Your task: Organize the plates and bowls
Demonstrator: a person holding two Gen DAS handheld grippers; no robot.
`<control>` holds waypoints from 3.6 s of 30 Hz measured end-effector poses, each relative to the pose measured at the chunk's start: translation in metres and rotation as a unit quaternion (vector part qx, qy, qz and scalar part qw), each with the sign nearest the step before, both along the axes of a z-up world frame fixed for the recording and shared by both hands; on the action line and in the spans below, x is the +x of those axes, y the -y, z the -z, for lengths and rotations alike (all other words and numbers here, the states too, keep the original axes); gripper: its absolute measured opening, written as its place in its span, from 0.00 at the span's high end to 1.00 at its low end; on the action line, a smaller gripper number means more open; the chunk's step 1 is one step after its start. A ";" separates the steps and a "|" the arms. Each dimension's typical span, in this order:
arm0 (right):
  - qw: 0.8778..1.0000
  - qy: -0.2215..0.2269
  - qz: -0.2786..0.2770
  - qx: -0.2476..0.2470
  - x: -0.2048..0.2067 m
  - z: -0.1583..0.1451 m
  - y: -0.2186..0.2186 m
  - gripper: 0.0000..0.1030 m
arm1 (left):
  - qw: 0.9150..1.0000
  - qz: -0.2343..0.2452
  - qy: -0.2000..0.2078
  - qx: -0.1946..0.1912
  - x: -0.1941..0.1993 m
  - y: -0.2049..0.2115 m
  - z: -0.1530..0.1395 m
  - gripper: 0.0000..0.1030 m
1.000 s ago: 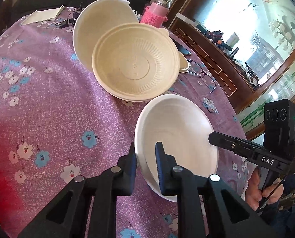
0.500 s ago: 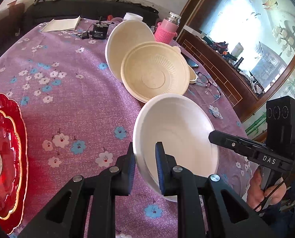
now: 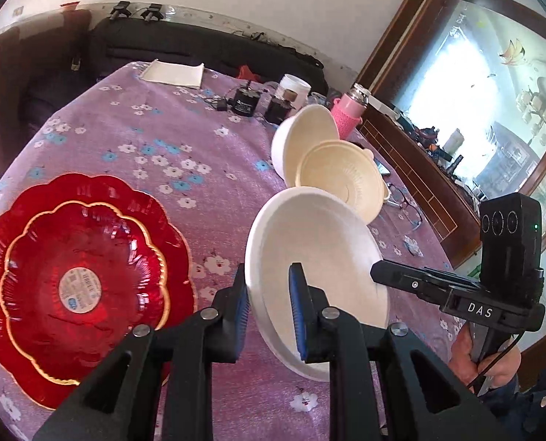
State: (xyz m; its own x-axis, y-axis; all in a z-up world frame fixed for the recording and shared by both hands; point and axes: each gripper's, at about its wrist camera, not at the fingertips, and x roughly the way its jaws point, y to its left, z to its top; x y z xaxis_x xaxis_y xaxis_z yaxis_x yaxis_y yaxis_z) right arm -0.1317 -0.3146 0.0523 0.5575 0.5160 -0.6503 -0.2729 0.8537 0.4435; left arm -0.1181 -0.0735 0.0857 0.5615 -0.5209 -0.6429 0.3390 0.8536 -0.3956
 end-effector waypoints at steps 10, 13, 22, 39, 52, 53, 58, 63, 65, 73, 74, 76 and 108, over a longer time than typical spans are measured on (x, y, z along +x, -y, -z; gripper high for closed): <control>0.997 0.026 -0.067 -0.014 0.024 -0.017 -0.077 0.87 | 0.997 -0.075 0.019 -0.012 -0.011 -0.074 -0.010 0.75; 0.996 0.013 -0.085 -0.010 0.038 -0.012 -0.099 0.87 | 0.995 -0.099 0.018 -0.013 -0.013 -0.094 -0.007 0.72; 0.993 -0.009 -0.111 -0.027 0.066 0.008 -0.152 0.87 | 0.989 -0.150 -0.007 -0.021 -0.001 -0.134 0.013 0.72; 0.991 -0.020 -0.117 -0.053 0.086 0.044 -0.180 0.87 | 0.982 -0.182 -0.043 -0.012 0.021 -0.150 0.042 0.72; 0.990 -0.010 -0.137 -0.026 0.085 0.045 -0.181 0.85 | 0.978 -0.204 -0.047 -0.013 0.020 -0.155 0.044 0.54; 0.990 -0.010 -0.138 -0.023 0.085 0.045 -0.180 0.85 | 0.977 -0.209 -0.048 -0.014 0.019 -0.157 0.043 0.52; 0.991 -0.005 -0.134 -0.010 0.084 0.042 -0.173 0.84 | 0.974 -0.222 -0.040 -0.016 0.014 -0.162 0.037 0.52; 0.991 0.001 -0.131 -0.006 0.082 0.038 -0.169 0.80 | 0.975 -0.219 -0.028 -0.010 0.010 -0.155 0.027 0.51; 0.992 0.001 -0.128 -0.002 0.081 0.037 -0.167 0.78 | 0.976 -0.217 -0.024 -0.009 0.007 -0.152 0.023 0.51; 0.995 0.024 -0.093 0.016 0.071 0.011 -0.138 0.78 | 0.984 -0.175 0.010 0.002 -0.003 -0.117 -0.003 0.50; 0.996 0.028 -0.087 0.015 0.069 0.008 -0.131 0.78 | 0.986 -0.169 0.011 0.003 -0.003 -0.111 -0.005 0.50; 0.997 0.034 -0.073 0.017 0.067 0.003 -0.117 0.76 | 0.989 -0.150 0.013 0.006 -0.002 -0.093 -0.007 0.50; 0.975 0.064 0.203 -0.059 0.062 -0.025 0.129 0.42 | 0.992 0.054 -0.025 0.113 0.038 0.134 0.079 0.41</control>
State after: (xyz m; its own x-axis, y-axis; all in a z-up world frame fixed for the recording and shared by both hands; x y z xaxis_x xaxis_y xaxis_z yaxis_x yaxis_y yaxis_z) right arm -0.0696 -0.4440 0.0768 0.7812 0.1613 -0.6031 0.0524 0.9457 0.3208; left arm -0.0797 -0.2076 0.0068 0.4744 -0.4165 -0.7755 0.4186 0.8817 -0.2175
